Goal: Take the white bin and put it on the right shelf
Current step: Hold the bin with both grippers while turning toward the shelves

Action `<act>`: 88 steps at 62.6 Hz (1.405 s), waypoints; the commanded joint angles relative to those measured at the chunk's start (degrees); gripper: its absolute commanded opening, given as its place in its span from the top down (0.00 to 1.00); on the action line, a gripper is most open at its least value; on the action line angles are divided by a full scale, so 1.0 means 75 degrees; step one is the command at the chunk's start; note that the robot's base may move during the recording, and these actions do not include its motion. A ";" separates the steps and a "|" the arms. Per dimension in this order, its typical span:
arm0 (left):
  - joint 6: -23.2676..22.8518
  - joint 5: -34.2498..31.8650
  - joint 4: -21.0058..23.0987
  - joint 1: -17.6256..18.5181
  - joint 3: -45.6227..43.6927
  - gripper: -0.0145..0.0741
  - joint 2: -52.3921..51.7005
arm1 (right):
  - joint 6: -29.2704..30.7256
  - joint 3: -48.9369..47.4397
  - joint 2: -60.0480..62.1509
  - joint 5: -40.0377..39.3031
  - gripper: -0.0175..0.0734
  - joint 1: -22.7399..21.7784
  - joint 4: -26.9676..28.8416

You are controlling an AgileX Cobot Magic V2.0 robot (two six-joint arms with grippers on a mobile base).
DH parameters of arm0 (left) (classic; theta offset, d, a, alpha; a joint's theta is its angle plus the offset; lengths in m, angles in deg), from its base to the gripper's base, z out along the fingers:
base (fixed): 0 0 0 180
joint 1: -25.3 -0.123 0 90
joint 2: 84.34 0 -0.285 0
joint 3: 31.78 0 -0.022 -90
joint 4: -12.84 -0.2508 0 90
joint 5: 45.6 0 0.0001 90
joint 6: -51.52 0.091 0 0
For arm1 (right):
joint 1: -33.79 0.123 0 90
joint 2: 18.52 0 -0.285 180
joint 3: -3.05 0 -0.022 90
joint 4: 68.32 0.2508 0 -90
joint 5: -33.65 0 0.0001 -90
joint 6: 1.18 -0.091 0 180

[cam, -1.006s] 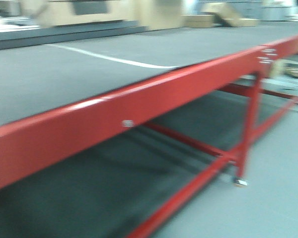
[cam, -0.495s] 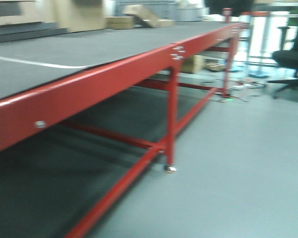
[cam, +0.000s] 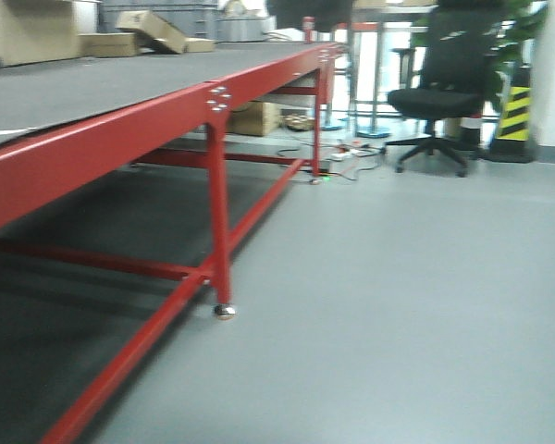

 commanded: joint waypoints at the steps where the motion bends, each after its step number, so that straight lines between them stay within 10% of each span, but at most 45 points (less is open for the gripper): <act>1: 0.0375 0.1817 0.0442 0.0240 -0.0307 0.97 -0.0298 | 0.0089 -0.0272 0.0281 0.2032 0.71 0.0279 0.0540; 88: 0.0375 0.1817 0.0442 0.0240 -0.0307 0.97 -0.0298 | 0.0089 -0.0272 0.0281 0.2039 0.71 0.0279 0.0540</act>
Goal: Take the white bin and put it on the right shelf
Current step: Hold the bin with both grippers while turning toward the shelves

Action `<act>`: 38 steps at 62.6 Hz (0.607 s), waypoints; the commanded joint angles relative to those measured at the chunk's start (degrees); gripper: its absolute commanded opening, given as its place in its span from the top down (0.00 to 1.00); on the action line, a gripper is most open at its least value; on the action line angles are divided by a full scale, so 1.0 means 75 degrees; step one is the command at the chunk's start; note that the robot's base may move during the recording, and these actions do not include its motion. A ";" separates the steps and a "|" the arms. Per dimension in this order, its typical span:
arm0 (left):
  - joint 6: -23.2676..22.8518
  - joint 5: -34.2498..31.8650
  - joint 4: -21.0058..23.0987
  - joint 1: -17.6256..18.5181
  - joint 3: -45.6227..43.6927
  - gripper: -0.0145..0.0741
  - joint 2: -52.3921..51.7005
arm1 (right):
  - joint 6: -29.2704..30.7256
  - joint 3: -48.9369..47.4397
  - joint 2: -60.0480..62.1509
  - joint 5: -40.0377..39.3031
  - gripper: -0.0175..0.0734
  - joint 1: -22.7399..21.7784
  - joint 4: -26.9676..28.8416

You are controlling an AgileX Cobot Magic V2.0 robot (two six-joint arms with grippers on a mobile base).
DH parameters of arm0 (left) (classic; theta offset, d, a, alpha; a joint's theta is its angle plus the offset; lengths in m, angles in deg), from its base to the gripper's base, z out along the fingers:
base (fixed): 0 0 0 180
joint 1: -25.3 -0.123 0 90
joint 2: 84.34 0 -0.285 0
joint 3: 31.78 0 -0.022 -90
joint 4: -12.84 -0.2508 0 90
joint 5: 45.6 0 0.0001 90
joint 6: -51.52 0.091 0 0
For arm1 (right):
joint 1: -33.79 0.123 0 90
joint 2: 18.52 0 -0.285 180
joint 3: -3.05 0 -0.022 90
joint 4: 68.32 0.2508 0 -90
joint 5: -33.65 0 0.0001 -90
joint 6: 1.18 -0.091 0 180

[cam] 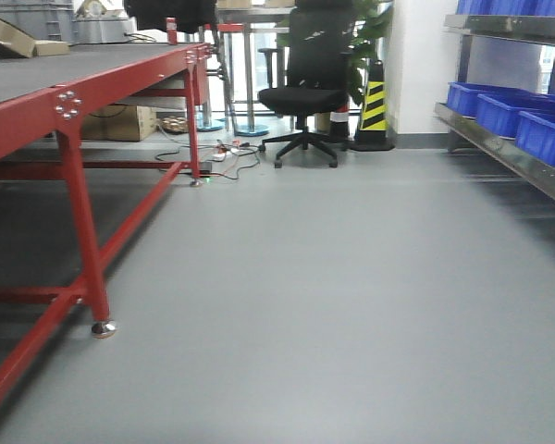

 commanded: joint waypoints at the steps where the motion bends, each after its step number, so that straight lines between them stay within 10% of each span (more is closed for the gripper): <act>1: 0.0375 0.1800 0.0442 0.0240 -0.0307 0.97 -0.0298 | 0.0089 -0.0272 0.0281 0.2039 0.71 0.0279 0.0540; 38: 0.0375 0.1800 0.0442 0.0240 -0.0307 0.97 -0.0298 | 0.0089 -0.0272 0.0281 0.2039 0.71 0.0279 0.0540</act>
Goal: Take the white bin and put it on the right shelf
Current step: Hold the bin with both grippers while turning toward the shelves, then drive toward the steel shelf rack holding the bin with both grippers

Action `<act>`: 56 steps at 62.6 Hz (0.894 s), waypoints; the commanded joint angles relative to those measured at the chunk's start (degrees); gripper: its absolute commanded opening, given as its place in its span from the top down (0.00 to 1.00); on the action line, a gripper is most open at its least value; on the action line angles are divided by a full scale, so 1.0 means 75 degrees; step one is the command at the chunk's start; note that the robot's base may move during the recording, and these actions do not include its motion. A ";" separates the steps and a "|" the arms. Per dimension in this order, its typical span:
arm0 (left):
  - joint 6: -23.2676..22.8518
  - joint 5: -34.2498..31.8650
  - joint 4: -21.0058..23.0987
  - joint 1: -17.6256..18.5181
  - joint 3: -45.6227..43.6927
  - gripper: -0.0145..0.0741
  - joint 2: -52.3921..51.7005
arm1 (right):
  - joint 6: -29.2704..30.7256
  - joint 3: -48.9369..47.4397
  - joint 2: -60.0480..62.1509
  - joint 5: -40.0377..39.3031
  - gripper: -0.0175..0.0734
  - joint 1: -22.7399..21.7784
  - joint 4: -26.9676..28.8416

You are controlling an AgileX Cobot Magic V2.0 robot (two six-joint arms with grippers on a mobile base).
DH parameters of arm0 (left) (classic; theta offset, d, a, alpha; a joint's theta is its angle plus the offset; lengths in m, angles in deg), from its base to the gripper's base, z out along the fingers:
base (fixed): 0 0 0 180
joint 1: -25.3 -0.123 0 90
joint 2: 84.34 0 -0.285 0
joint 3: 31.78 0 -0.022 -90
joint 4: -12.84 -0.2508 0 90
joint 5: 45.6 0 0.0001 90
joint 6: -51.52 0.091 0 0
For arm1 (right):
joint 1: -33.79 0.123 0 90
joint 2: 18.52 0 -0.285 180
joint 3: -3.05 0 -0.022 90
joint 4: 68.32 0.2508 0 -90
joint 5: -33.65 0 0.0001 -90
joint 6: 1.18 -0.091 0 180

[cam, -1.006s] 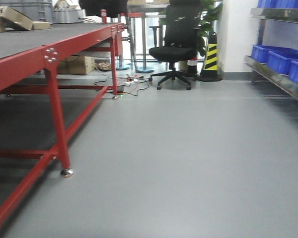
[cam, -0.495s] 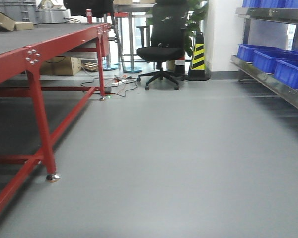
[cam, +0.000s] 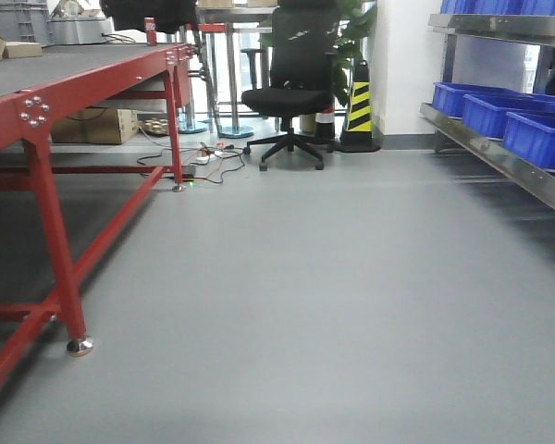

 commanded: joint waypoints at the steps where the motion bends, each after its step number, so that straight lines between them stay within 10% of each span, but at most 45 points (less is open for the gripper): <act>1: 0.0375 0.1800 0.0442 0.0240 -0.0307 0.97 -0.0298 | 0.0089 -0.0272 0.0281 0.2039 0.71 0.0279 0.0540; 56: 0.0375 0.1800 0.0454 0.0240 -0.0307 0.97 -0.0298 | 0.0089 -0.0272 0.0281 0.2032 0.71 0.0279 0.0540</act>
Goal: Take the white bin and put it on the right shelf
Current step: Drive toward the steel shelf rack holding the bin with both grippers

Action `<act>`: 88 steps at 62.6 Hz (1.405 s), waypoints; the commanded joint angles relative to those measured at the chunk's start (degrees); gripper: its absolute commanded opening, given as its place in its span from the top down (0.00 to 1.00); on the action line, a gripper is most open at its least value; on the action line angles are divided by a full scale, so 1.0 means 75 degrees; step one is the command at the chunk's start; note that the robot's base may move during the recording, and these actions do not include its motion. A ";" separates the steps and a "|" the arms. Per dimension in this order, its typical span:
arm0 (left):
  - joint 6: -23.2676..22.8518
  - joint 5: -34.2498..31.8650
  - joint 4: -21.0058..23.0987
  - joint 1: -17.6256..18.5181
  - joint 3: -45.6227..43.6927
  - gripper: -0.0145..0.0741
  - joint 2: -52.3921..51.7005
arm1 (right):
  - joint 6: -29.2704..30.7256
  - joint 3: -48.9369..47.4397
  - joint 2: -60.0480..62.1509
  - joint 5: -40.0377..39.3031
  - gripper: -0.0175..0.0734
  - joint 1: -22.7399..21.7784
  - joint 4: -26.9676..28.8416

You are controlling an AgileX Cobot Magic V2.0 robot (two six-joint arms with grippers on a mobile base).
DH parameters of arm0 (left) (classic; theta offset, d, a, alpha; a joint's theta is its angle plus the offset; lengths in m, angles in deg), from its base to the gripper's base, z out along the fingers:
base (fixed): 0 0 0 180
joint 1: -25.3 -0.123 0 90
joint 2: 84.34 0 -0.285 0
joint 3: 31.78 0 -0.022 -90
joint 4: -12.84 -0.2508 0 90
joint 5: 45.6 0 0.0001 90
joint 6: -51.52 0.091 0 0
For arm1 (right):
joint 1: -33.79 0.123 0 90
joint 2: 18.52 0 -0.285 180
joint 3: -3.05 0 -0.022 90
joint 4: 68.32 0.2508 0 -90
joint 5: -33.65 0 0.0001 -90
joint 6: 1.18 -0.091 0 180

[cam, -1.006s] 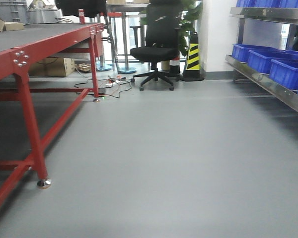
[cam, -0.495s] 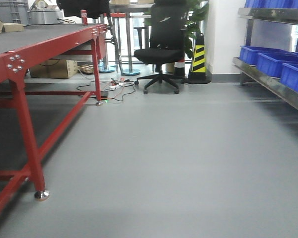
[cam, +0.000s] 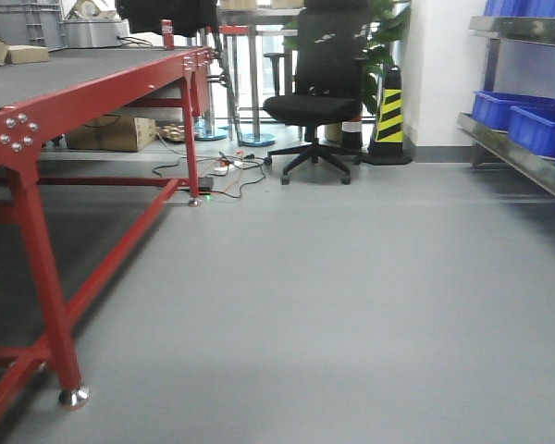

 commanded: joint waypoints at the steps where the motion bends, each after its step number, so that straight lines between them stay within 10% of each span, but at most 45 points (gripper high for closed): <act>1: 0.0375 0.1800 0.0478 0.0240 -0.0307 0.97 -0.0298 | 0.0089 -0.0272 0.0281 0.2042 0.71 0.0279 0.0554; 88: 0.0375 0.1800 0.0478 0.0240 -0.0307 0.97 -0.0298 | 0.0089 -0.0272 0.0281 0.2033 0.71 0.0279 0.0554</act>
